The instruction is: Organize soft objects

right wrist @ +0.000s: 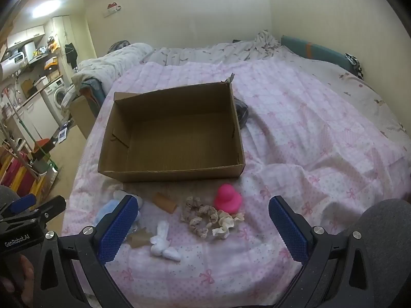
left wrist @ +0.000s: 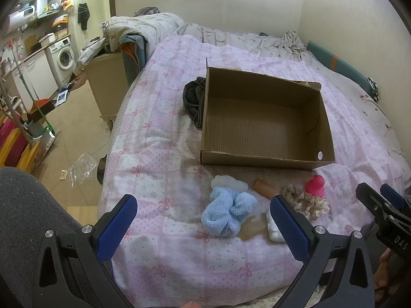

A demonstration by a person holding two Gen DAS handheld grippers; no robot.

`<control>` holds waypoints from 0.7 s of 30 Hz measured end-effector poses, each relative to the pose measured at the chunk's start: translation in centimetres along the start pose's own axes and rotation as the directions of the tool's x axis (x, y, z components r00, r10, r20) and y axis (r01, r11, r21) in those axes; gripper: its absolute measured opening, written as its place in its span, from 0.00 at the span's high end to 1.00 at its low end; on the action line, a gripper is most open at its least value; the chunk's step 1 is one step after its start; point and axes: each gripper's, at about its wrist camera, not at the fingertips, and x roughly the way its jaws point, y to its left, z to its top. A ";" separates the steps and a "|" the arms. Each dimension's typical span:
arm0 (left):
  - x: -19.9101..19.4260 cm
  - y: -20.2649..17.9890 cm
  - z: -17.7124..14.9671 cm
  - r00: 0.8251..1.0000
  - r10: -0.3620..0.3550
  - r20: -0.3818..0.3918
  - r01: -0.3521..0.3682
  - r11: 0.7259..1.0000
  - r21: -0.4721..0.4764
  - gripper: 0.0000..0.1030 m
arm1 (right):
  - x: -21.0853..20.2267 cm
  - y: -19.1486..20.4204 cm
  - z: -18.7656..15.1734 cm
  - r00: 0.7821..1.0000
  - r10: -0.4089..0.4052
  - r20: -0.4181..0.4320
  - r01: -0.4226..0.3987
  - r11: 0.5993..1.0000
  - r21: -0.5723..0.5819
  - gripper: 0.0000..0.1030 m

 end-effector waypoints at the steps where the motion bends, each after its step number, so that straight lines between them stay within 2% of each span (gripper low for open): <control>1: 0.0 0.0 0.0 1.000 0.000 -0.001 0.000 1.000 0.000 0.00 | 0.0 0.0 0.0 1.000 -0.001 -0.001 0.001 1.000 0.000 0.00; 21: 0.0 0.0 0.0 1.000 0.001 0.000 -0.001 1.000 0.000 0.00 | 0.0 -0.1 -0.1 1.000 -0.002 -0.004 0.002 1.000 0.000 0.00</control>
